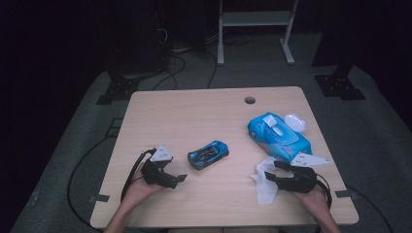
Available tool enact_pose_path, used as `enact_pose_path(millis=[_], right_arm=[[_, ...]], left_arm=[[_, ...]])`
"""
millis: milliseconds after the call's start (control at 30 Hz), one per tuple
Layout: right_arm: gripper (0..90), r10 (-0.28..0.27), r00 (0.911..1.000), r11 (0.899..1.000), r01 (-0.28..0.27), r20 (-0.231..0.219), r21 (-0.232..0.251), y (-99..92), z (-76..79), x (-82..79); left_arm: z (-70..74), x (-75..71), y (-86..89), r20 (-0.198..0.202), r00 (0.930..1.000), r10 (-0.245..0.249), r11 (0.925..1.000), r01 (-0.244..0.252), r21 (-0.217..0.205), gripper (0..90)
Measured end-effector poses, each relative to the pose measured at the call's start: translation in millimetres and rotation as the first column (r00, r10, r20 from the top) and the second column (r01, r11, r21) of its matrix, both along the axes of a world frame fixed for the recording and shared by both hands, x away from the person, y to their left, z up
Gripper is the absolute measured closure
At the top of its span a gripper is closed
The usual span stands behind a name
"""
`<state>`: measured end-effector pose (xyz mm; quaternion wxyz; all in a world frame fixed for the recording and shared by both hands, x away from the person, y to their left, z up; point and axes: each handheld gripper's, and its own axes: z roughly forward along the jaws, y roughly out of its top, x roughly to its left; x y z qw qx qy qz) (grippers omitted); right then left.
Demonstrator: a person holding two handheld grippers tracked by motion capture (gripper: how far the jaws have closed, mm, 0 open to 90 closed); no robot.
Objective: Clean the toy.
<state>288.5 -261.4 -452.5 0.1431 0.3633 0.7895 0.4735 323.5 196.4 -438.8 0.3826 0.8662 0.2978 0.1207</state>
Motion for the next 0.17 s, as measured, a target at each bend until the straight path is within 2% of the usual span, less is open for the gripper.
enact_pose_path(millis=[167], right_arm=[[37.2, 0.007, 1.0, 1.0, -0.007, -0.002, -0.009, 2.2, -0.7, 0.5]], left_arm=[[2.4, -3.1, 10.3, 0.001, 0.9994, 0.034, 0.9991, -0.034, -0.024, 10.6]])
